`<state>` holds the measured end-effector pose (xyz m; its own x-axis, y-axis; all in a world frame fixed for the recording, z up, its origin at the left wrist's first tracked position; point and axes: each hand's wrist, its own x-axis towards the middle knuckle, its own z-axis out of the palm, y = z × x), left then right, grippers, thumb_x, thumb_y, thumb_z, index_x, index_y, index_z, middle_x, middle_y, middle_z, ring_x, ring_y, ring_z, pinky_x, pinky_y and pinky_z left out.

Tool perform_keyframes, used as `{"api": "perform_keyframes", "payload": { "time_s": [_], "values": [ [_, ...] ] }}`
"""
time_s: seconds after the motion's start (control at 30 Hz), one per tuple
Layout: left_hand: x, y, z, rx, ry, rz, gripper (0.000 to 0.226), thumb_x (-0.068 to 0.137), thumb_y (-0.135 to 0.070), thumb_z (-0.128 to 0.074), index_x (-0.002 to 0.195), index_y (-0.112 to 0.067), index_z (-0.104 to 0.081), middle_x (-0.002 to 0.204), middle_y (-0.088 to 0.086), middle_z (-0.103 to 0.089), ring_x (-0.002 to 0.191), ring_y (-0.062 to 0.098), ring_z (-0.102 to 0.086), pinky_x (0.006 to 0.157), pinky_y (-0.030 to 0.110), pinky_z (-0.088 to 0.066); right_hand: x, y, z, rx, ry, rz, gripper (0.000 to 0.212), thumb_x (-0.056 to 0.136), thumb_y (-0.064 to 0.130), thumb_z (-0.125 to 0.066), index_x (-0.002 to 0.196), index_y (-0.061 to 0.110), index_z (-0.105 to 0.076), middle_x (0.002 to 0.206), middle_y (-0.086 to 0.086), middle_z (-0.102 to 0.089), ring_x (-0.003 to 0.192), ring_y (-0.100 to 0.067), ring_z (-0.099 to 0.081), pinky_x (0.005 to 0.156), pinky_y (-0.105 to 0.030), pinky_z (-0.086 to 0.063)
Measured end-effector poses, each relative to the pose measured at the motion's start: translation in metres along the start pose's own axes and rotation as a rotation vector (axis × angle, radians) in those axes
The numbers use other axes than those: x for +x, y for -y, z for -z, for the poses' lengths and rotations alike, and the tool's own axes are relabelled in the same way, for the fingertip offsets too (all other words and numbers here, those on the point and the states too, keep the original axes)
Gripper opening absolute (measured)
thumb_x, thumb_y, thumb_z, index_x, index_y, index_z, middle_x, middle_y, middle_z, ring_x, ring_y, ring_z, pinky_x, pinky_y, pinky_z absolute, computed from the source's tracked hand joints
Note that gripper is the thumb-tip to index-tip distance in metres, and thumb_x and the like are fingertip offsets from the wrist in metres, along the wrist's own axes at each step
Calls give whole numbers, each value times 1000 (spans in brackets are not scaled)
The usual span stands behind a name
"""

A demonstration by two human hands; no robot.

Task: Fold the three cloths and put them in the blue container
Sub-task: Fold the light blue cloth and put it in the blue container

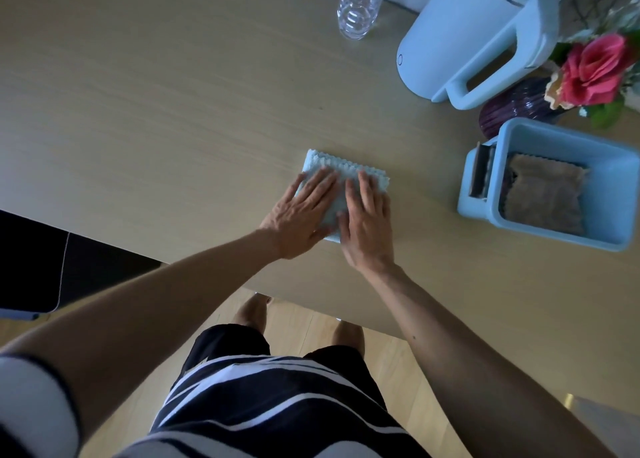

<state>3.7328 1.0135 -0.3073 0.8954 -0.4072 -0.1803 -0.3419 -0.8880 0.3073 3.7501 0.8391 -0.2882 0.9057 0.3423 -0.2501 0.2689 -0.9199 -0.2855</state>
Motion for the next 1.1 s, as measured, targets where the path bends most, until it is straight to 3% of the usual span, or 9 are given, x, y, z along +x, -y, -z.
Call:
{"api": "perform_keyframes", "payload": {
  "time_s": [0.1,0.27,0.5,0.6,0.67,0.73,0.93,1.0,1.1],
  "values": [
    [-1,6,-8,-30,12,69,79,100,-57,-28,159,-7,-11,168,10,-5,156,25,-1,123,56,-9,-2,-6,-9,-85,76,-18,69,103,48,-28,160,13,-13,170,-10,-2,156,-33,-2,123,-56,-11],
    [-2,-3,-11,-74,-40,188,83,99,-61,-25,159,-5,-10,169,10,-3,156,24,0,124,56,-5,-6,-19,-9,-156,101,-87,87,95,72,-12,161,16,-4,170,-7,5,156,-31,3,124,-57,0],
    [25,-1,14,-102,-52,276,81,95,-40,-53,158,-5,-16,167,13,-11,155,31,-11,124,50,-15,-15,-7,17,-59,183,-235,85,98,64,-26,160,15,6,168,-8,15,156,-29,10,125,-56,0],
    [50,7,33,-6,10,174,81,94,-38,-61,156,-5,-20,162,13,-28,151,29,-24,125,44,-16,-34,-2,35,13,64,-265,81,100,54,-37,161,14,-1,170,-10,3,157,-27,5,125,-55,-3],
    [62,9,40,103,45,115,86,85,-42,-72,151,-5,-31,144,13,-49,135,30,-45,119,42,-29,-44,-1,43,25,32,-296,80,100,51,-41,161,14,-4,170,-10,-2,157,-27,2,125,-53,-4],
    [68,7,42,160,69,89,87,79,-41,-78,148,-5,-37,130,12,-57,122,30,-55,111,40,-37,-51,-1,49,50,18,-351,79,100,50,-42,161,13,-7,169,-11,-5,157,-27,0,126,-52,-5],
    [73,-6,58,72,169,196,32,82,-20,-72,112,-16,-60,115,5,-60,109,25,-60,97,36,-47,-67,4,58,120,-9,-412,79,100,46,-46,160,12,-7,168,-13,-8,157,-27,-4,126,-48,-6],
    [72,-8,64,-64,214,238,21,83,-22,-69,103,-17,-62,111,5,-58,104,27,-63,86,36,-53,-69,6,58,168,-33,-407,79,100,44,-49,160,12,-8,168,-12,-11,156,-27,-9,127,-45,-10],
    [67,-14,78,-267,196,281,17,79,-25,-68,93,-18,-62,99,5,-61,97,30,-65,71,31,-48,-69,10,60,287,-85,-373,78,98,39,-56,159,14,-13,165,-11,-19,151,-27,-25,123,-40,-25]
  ]
}}
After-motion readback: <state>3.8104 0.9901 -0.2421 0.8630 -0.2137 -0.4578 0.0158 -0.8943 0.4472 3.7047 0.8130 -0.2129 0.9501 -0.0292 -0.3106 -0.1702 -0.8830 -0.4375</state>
